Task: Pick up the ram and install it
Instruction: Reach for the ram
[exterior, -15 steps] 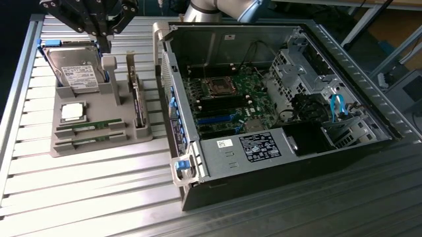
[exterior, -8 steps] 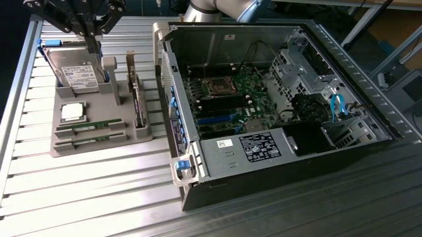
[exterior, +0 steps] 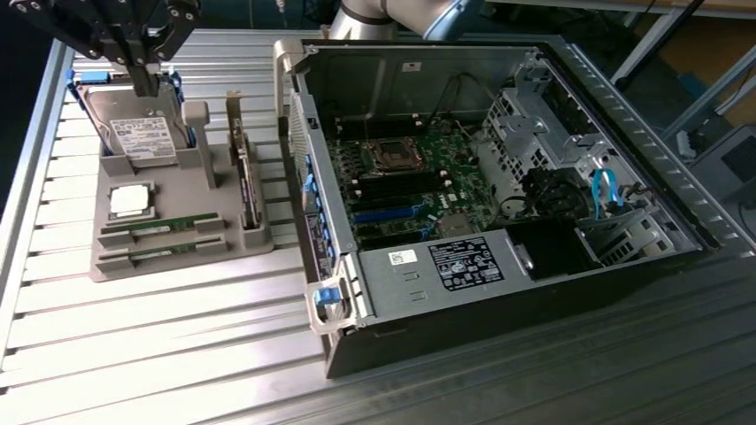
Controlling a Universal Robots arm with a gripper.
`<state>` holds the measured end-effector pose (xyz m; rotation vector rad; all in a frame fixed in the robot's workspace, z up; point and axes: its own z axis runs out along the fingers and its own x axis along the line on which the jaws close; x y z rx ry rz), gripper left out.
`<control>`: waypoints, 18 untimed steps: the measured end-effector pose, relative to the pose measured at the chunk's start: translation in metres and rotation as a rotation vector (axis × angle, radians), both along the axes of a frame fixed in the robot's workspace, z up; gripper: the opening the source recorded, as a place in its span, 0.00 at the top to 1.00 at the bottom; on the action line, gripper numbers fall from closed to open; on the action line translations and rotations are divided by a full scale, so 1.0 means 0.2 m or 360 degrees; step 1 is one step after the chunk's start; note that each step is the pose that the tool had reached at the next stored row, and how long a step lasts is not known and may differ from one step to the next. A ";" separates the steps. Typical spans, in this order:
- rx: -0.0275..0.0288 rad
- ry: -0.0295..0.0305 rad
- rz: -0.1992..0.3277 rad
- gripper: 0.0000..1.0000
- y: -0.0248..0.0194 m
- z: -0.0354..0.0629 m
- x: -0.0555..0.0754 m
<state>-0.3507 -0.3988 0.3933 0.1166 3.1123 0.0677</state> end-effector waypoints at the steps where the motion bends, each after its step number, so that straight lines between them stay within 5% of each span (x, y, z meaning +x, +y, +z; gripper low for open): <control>1: 0.00000 0.00000 0.0000 0.90 0.000 0.000 -0.01; 7: -0.00001 0.00000 0.0000 0.90 0.000 0.000 -0.07; 18: -0.00001 0.00001 0.0000 0.90 -0.015 0.000 -0.07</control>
